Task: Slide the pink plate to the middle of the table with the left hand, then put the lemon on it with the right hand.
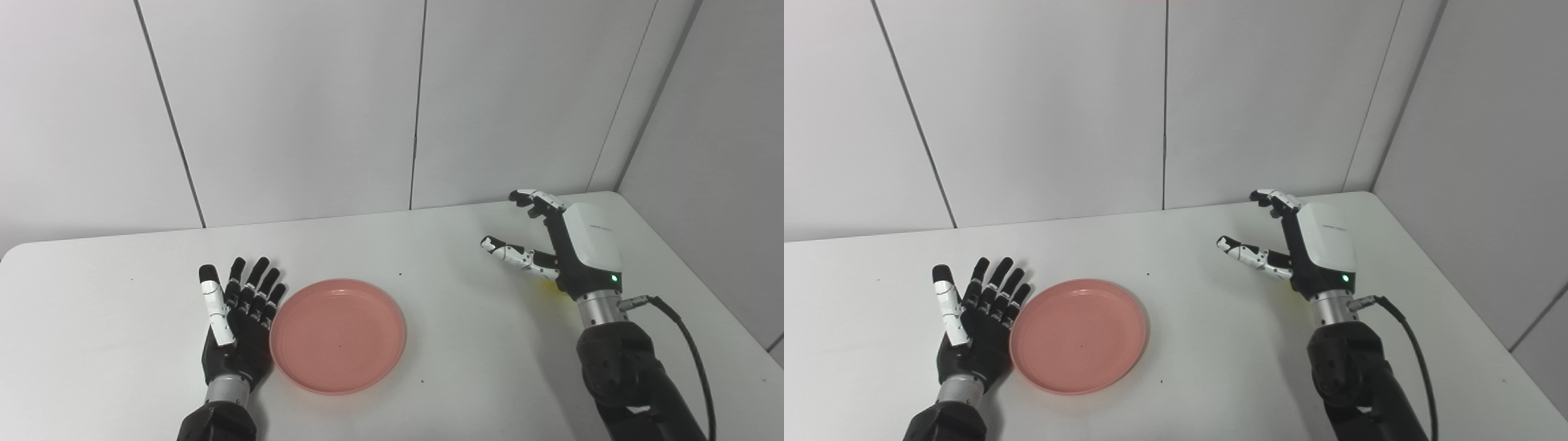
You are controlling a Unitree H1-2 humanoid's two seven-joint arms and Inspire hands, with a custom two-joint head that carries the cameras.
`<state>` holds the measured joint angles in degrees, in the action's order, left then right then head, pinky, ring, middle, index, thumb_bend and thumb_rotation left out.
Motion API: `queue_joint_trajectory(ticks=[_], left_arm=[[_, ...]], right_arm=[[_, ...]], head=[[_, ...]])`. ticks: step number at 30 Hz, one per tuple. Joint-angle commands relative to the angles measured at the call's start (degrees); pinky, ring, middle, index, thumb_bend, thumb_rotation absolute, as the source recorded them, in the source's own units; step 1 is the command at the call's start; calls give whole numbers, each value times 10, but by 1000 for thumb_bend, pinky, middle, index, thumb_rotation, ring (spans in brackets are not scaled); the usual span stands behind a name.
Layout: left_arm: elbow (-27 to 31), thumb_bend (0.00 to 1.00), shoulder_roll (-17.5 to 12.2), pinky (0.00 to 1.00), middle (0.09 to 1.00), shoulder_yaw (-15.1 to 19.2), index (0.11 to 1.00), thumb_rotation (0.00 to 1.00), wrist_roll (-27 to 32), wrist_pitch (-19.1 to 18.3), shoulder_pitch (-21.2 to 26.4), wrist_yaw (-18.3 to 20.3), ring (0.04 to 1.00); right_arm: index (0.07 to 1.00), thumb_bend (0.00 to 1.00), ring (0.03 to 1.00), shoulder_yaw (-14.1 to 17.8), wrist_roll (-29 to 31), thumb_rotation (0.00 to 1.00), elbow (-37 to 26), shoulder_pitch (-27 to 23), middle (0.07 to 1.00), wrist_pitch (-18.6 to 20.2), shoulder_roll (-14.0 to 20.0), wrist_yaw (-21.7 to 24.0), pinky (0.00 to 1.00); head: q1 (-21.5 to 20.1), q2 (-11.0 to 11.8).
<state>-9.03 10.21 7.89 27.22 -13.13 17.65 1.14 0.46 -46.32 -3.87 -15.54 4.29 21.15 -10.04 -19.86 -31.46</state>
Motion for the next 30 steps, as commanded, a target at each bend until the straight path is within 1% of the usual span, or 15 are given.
queue_joint_trajectory(ticks=[1, 5, 11, 15, 18, 24, 30], left_arm=[[-23, 797, 1, 930, 905, 3, 988, 857, -9, -18, -13, -12, 909], [-25, 792, -1, 928, 904, 2, 991, 866, -8, -17, -13, -10, 911], [-25, 790, -1, 928, 901, 4, 992, 872, -9, -18, -13, -9, 904], [-21, 803, 3, 911, 885, 5, 979, 850, -9, -21, -14, -14, 889], [-17, 806, 5, 913, 886, 4, 978, 846, -10, -23, -16, -15, 891], [-19, 812, 6, 929, 898, 2, 988, 852, -10, -21, -17, -11, 907], [-17, 810, 8, 925, 895, 2, 982, 849, -10, -23, -17, -15, 903]], right_arm=[[704, 812, 644, 2, -20, 870, 5, -30, 706, 5, 23, -15, 589], [695, 805, 642, -5, -43, 841, 37, -39, 697, -5, 40, -30, 613], [681, 827, 639, -16, -72, 830, 84, -48, 695, 0, 65, -52, 625], [686, 822, 675, -14, -67, 810, 109, -47, 716, 3, 73, -55, 670], [688, 815, 684, -12, -62, 801, 120, -43, 722, 8, 77, -54, 678], [689, 814, 699, -13, -61, 818, 142, -41, 731, 13, 86, -53, 691], [687, 811, 678, -15, -63, 826, 164, -39, 716, 13, 89, -67, 671]], head=[[0, -1], [-3, 0], [-3, -1], [1, -1], [1, -2], [4, -2], [5, -2]])
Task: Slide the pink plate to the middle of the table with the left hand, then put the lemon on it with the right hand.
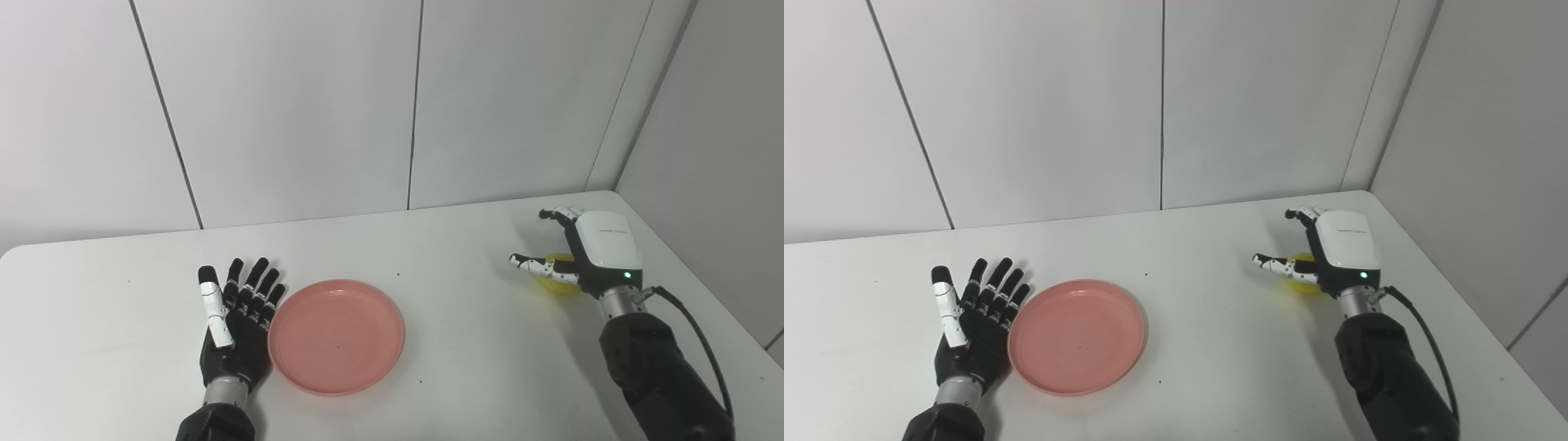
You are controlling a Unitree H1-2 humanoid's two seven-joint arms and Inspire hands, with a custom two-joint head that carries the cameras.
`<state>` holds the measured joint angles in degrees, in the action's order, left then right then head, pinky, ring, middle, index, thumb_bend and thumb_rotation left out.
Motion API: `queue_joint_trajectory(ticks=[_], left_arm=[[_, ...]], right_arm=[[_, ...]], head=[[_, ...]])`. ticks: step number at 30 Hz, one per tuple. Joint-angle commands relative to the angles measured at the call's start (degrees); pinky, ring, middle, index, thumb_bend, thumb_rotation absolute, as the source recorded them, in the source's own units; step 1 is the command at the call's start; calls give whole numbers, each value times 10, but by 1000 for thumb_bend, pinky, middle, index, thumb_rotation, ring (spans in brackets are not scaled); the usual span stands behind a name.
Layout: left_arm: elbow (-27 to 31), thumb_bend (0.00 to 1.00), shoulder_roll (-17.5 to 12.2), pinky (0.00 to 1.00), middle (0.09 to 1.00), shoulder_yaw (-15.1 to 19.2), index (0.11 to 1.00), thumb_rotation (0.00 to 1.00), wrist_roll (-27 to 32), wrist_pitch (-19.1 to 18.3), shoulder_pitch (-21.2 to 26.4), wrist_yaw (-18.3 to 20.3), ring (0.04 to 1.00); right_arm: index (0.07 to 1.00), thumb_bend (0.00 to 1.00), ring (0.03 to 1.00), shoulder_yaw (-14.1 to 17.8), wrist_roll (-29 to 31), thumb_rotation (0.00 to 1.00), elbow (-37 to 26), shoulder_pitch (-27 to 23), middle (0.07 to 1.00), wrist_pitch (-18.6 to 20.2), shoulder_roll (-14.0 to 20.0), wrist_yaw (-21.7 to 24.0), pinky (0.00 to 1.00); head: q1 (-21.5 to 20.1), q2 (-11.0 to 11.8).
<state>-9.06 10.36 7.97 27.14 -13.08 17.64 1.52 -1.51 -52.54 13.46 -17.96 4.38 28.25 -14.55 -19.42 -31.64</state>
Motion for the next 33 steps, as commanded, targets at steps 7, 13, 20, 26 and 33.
queue_joint_trajectory(ticks=[7, 13, 20, 26, 33], left_arm=[[-16, 799, 6, 927, 899, -2, 989, 862, -11, -25, -18, -17, 907], [-14, 798, 7, 927, 898, -3, 988, 865, -10, -28, -18, -18, 908], [-12, 793, 8, 927, 894, -3, 987, 868, -11, -27, -16, -21, 905], [-9, 785, 9, 943, 895, -5, 991, 873, -11, -29, -17, -21, 914], [-6, 772, 10, 918, 884, -10, 977, 890, -18, -30, -19, -26, 896]], right_arm=[[690, 821, 677, 2, 1, 833, 13, -17, 718, 11, 22, -26, 681], [698, 825, 695, 1, 10, 830, 21, -17, 726, 24, 20, -6, 701], [699, 822, 691, -15, 12, 823, 44, -23, 724, 35, 23, 13, 698], [706, 815, 697, -30, 17, 800, 62, -23, 736, 38, 24, 12, 703], [706, 818, 676, -44, 18, 827, 82, -27, 726, 44, 26, 14, 650]], head=[[2, -2], [3, -4], [6, -4], [8, -6], [11, -8]])
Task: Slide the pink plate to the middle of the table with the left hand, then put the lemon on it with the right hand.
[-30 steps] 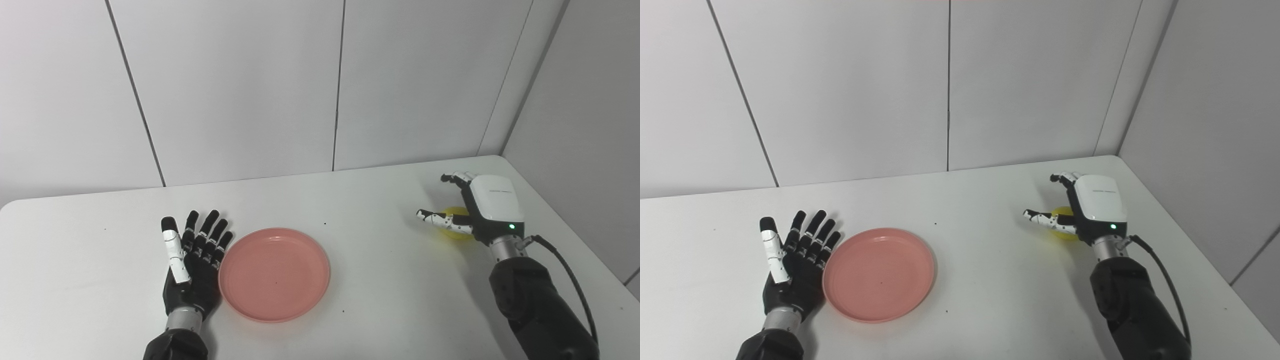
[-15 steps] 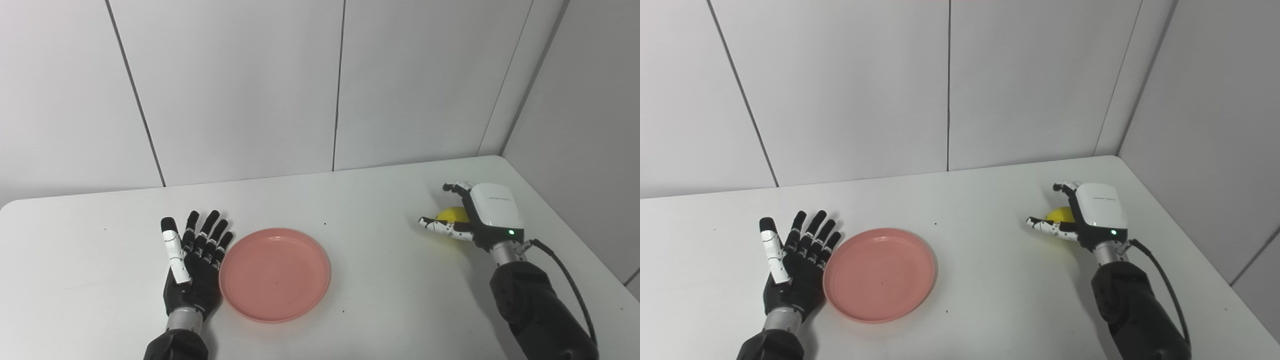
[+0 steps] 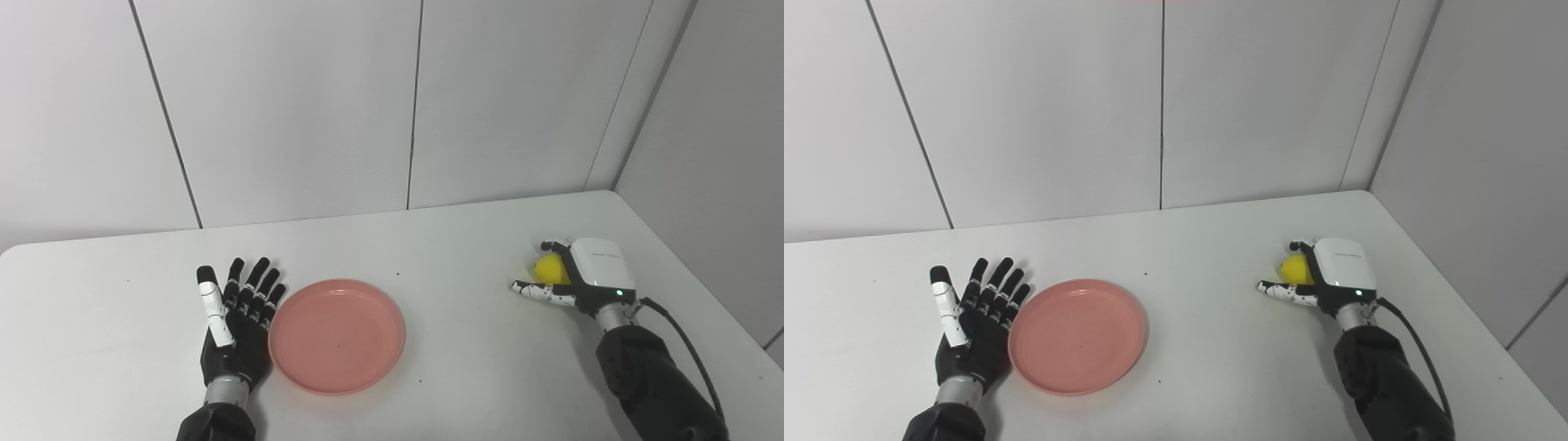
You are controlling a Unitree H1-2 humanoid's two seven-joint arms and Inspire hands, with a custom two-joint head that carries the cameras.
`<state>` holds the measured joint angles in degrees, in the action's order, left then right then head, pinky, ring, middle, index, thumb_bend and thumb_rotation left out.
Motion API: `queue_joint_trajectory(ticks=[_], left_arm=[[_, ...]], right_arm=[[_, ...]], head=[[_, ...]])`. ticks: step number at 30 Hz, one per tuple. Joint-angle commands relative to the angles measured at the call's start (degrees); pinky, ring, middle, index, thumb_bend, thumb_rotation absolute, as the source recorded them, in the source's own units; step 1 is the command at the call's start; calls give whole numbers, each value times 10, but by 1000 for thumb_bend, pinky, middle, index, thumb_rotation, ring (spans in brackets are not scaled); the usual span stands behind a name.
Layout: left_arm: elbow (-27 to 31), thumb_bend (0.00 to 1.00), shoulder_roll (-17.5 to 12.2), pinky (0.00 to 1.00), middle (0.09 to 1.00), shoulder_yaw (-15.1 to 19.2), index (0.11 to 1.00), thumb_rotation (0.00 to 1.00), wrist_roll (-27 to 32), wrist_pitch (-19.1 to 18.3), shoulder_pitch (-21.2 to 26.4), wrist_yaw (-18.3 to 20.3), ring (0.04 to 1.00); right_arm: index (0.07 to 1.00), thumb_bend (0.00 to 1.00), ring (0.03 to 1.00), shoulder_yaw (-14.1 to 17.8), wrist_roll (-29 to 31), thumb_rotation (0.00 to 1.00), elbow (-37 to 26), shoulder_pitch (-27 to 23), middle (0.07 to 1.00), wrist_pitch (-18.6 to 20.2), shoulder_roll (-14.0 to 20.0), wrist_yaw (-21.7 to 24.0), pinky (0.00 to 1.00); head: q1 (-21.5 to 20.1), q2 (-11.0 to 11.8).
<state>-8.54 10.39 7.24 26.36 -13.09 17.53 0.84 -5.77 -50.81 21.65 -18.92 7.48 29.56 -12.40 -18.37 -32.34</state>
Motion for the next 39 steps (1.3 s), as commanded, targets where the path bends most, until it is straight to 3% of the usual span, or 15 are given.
queue_joint_trajectory(ticks=[1, 6, 7, 11, 14, 19, 26, 35, 39], left_arm=[[-10, 773, 9, 921, 886, -2, 978, 891, -10, -31, -18, -19, 898], [-7, 781, 8, 925, 884, -4, 981, 892, -14, -33, -19, -21, 900], [-8, 780, 8, 925, 884, -4, 979, 890, -13, -32, -19, -20, 900], [-7, 781, 8, 922, 886, -5, 979, 890, -13, -33, -21, -19, 901], [-5, 785, 9, 917, 887, -5, 982, 883, -11, -36, -22, -19, 898], [-7, 789, 8, 913, 888, -5, 985, 884, -11, -36, -22, -17, 895], [-3, 783, 10, 922, 894, -1, 986, 879, -6, -41, -22, -18, 902], [-1, 786, 11, 920, 888, 0, 981, 876, -4, -44, -23, -17, 900], [1, 781, 13, 904, 882, -4, 982, 886, -9, -43, -24, -20, 893]], right_arm=[[705, 819, 673, -3, 2, 828, 1, -18, 725, 13, 13, -7, 643], [702, 804, 605, -2, 12, 792, 1, -19, 693, 15, 11, -5, 497], [679, 782, 543, -1, 14, 744, 1, -19, 646, 13, 9, -11, 429], [604, 701, 437, 0, 17, 638, 13, -22, 554, 4, 4, -43, 336], [494, 595, 285, -2, 25, 500, 31, -26, 384, -10, 3, -67, 216], [433, 555, 232, -10, 39, 462, 37, -25, 317, -2, 6, -59, 171], [342, 508, 221, -20, 70, 480, 46, -26, 292, -3, 14, -30, 164], [334, 514, 228, -32, 83, 479, 37, -24, 295, -3, 28, -11, 167], [317, 514, 208, -29, 84, 490, -3, -23, 279, 21, 32, 12, 144]], head=[[0, -1], [0, -1], [0, -2], [-1, -3], [-1, -4], [0, -6], [0, -9], [1, -11], [16, -14]])
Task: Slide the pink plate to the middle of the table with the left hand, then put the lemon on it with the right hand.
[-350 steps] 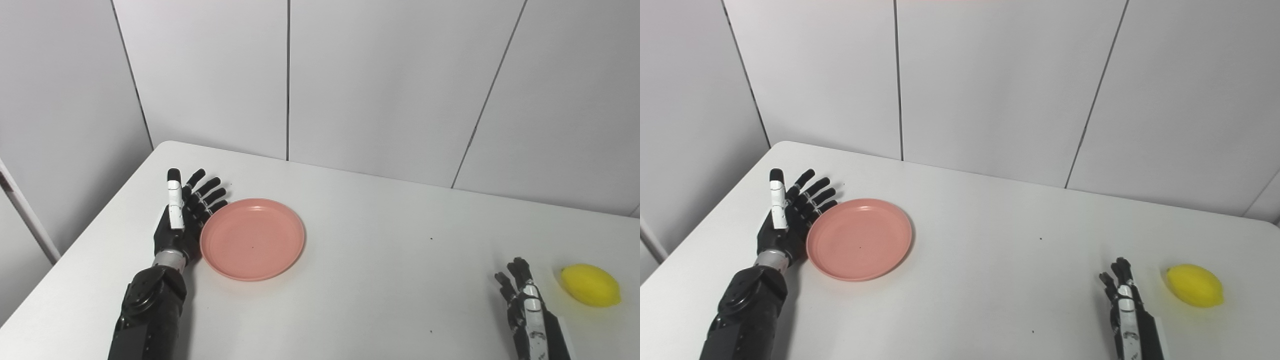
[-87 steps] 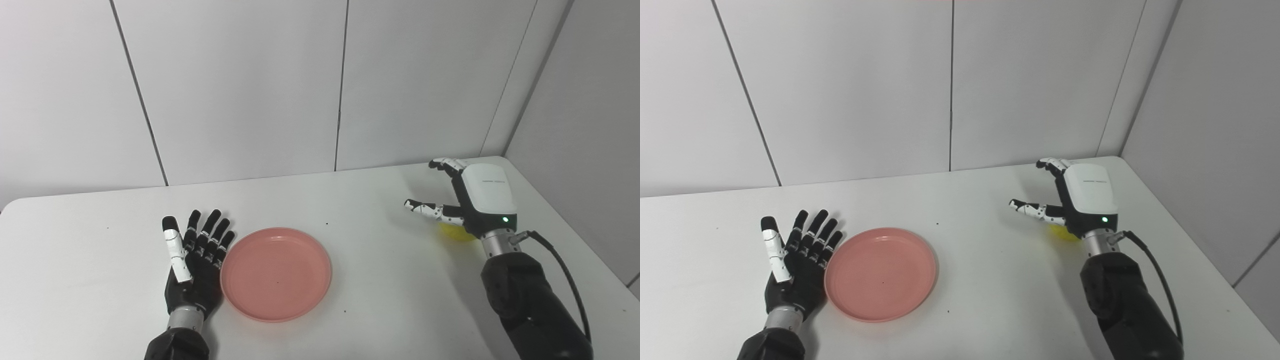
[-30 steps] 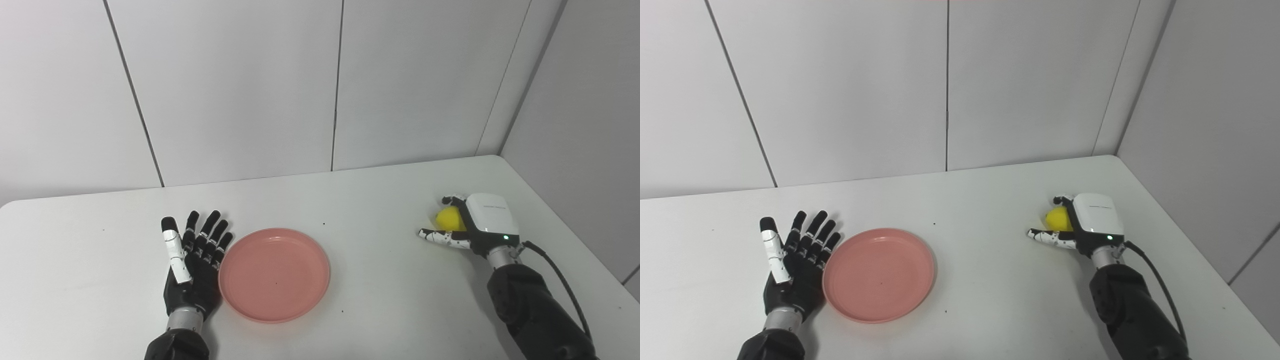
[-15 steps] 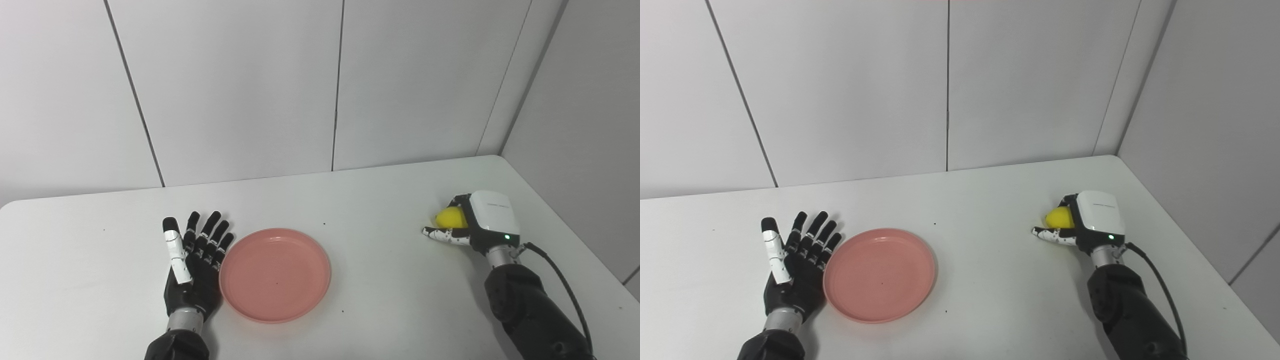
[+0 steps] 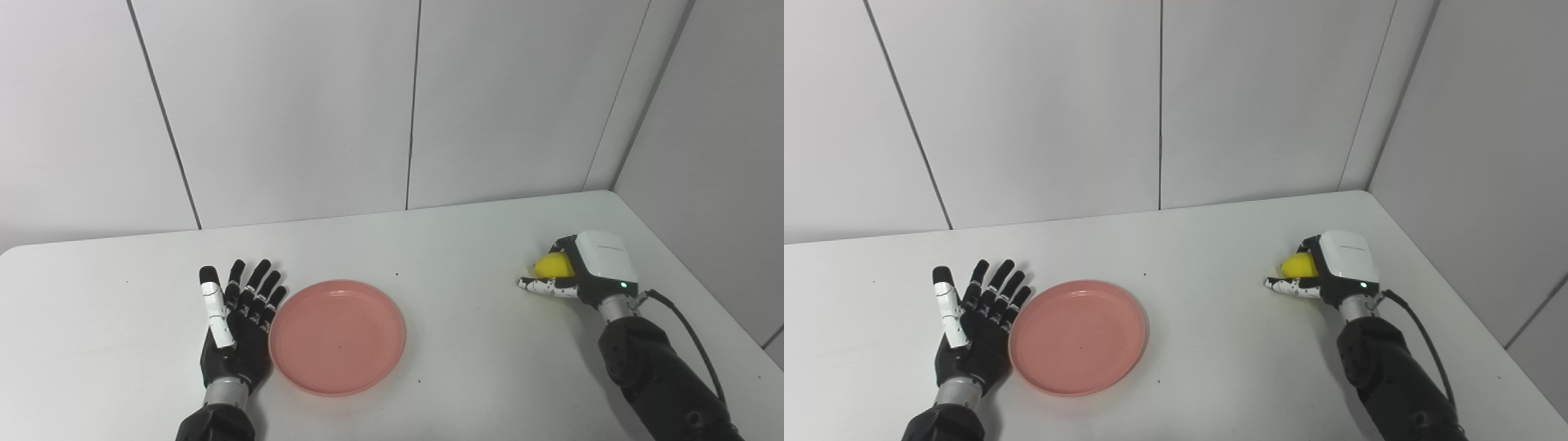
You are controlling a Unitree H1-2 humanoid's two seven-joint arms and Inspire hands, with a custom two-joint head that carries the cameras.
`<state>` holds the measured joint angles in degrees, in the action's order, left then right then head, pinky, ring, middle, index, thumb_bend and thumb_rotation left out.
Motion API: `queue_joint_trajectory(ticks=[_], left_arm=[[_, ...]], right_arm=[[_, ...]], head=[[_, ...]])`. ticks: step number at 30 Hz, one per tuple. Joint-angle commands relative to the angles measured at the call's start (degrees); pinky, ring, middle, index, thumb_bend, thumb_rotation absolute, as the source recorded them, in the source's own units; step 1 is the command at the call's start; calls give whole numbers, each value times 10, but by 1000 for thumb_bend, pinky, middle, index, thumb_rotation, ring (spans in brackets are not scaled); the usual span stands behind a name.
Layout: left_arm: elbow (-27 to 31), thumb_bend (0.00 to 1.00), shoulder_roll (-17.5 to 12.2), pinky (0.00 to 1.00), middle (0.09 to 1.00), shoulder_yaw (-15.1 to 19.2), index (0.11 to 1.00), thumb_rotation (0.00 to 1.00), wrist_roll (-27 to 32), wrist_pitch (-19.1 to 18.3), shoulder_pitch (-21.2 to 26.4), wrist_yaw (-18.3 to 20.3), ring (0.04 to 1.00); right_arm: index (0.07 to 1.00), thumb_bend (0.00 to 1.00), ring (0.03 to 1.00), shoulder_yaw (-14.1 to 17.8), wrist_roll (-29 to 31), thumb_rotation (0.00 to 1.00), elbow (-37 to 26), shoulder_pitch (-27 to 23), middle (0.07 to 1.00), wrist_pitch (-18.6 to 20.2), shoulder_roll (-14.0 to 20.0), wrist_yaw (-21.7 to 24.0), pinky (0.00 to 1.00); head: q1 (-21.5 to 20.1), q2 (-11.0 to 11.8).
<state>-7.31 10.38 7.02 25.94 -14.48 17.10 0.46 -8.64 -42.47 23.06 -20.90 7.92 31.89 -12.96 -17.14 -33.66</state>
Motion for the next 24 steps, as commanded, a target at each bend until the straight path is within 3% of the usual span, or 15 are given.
queue_joint_trajectory(ticks=[1, 7, 10, 24], left_arm=[[-10, 779, 14, 900, 881, -2, 981, 886, -6, -30, -20, -18, 891], [-7, 784, 16, 895, 879, -7, 981, 892, -11, -30, -22, -21, 887], [-7, 784, 18, 895, 878, -7, 984, 894, -10, -30, -22, -23, 889], [-13, 793, 28, 901, 869, -13, 982, 872, -11, -21, -23, -27, 894]], right_arm=[[305, 515, 195, 2, 1, 495, -25, -3, 267, 18, 9, 17, 133], [279, 508, 158, 1, -12, 481, -81, -5, 233, 38, 12, 42, 98], [281, 504, 158, -3, -20, 439, -103, -6, 231, 25, 14, 46, 97], [278, 489, 148, -23, -35, 440, -156, -33, 218, -1, 15, 76, 90]], head=[[4, 0], [15, -1], [18, -2], [39, 5]])
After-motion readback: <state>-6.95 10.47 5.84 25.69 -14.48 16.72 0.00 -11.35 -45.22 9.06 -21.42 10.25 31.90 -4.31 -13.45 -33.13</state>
